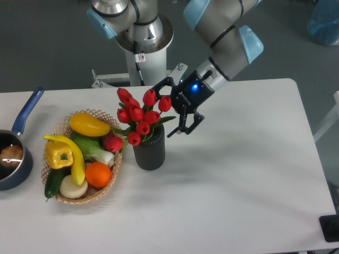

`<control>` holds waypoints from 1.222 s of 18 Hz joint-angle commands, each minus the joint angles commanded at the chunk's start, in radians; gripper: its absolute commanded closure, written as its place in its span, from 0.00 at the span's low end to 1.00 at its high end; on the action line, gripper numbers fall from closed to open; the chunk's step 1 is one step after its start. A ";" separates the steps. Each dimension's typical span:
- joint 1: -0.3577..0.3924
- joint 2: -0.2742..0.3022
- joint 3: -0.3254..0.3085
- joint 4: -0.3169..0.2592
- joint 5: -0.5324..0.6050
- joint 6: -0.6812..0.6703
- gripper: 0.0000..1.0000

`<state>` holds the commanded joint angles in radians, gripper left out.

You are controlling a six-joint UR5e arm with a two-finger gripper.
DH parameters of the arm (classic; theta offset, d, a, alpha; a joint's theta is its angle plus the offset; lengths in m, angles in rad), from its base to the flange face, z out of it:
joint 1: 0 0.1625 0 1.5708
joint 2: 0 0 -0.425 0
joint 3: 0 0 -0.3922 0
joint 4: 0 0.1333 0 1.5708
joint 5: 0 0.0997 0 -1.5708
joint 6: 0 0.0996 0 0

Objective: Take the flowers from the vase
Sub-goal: 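Lower the gripper around the tulip stems and close it, then lift the gripped tulips straight up out of the black vase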

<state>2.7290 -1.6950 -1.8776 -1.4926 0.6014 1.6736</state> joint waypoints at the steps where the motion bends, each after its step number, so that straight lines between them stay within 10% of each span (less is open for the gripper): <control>1: -0.005 0.000 0.000 0.000 -0.003 0.000 0.00; 4: -0.006 0.000 -0.002 0.002 -0.005 0.000 0.08; 11: -0.006 0.000 -0.002 0.002 0.006 0.002 0.84; 15: -0.006 0.012 -0.003 0.000 0.014 -0.002 1.00; 22: 0.011 0.044 -0.002 -0.006 -0.011 -0.011 1.00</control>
<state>2.7396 -1.6506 -1.8791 -1.4987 0.5907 1.6629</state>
